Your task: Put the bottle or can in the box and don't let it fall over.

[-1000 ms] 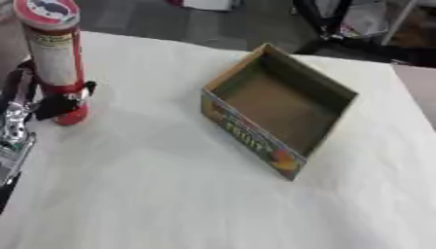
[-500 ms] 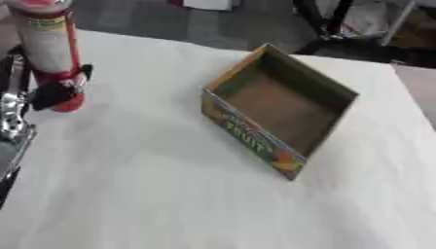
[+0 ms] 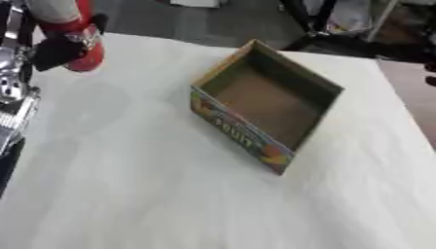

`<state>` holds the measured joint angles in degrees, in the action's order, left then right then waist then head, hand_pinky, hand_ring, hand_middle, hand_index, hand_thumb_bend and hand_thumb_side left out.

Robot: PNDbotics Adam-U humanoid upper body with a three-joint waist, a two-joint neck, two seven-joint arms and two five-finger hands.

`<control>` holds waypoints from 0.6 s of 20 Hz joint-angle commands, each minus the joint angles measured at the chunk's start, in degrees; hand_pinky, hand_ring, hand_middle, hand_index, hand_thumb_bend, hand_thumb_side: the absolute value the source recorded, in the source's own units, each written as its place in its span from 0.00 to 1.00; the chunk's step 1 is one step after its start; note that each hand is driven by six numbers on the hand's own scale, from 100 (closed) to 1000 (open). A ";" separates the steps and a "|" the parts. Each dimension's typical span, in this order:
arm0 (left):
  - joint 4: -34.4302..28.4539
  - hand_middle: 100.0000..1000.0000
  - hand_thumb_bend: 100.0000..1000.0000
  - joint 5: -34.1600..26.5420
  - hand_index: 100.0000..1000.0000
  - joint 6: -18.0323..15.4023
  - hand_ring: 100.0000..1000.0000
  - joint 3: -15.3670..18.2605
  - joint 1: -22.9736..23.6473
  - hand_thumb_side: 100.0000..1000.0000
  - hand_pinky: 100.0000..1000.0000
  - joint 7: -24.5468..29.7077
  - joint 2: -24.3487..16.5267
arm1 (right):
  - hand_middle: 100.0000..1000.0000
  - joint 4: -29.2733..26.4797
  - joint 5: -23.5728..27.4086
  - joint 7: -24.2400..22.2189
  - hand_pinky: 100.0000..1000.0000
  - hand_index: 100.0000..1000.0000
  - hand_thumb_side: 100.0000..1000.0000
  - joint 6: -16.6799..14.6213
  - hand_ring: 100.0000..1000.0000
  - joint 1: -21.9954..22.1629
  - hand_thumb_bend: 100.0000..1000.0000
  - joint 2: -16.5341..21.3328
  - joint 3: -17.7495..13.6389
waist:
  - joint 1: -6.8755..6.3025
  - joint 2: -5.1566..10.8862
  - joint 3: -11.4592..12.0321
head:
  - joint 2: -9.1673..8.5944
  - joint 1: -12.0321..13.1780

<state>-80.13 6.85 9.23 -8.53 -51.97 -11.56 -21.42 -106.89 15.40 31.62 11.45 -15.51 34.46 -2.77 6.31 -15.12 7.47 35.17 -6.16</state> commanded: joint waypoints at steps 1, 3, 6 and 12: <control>-1.96 0.74 0.33 -0.92 0.50 0.98 0.80 -0.99 -2.40 0.17 0.86 0.00 2.97 | 0.77 -0.74 0.43 0.20 0.78 0.92 0.78 -0.30 0.76 -0.50 0.00 1.15 -0.77 | -0.15 1.72 -0.13 | 0.04 -0.74; -2.27 0.74 0.34 -0.96 0.51 1.39 0.80 -1.96 -2.84 0.18 0.86 0.30 5.41 | 0.77 -0.86 0.56 0.36 0.78 0.92 0.77 -0.48 0.76 -0.83 0.00 1.03 -0.95 | -0.08 1.80 -0.22 | 0.29 -1.36; -2.39 0.74 0.34 -0.67 0.51 1.79 0.80 -3.08 -3.07 0.19 0.86 0.75 8.76 | 0.77 -1.23 0.74 0.50 0.78 0.92 0.76 -0.75 0.76 -1.52 0.00 0.86 -1.07 | 0.08 1.93 -0.51 | 1.35 -1.84; -1.25 0.74 0.34 2.56 0.51 1.45 0.80 -3.93 -3.73 0.19 0.86 0.51 15.37 | 0.77 -1.83 0.81 0.50 0.78 0.92 0.75 -0.93 0.76 -2.98 0.00 0.39 -0.73 | -0.55 2.21 -1.10 | 2.66 3.71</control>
<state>-80.68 8.49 10.86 -12.18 -54.01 -10.89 -7.12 -107.67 15.93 32.10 10.77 -17.83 33.94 -3.11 5.94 -14.80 6.52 37.61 -3.56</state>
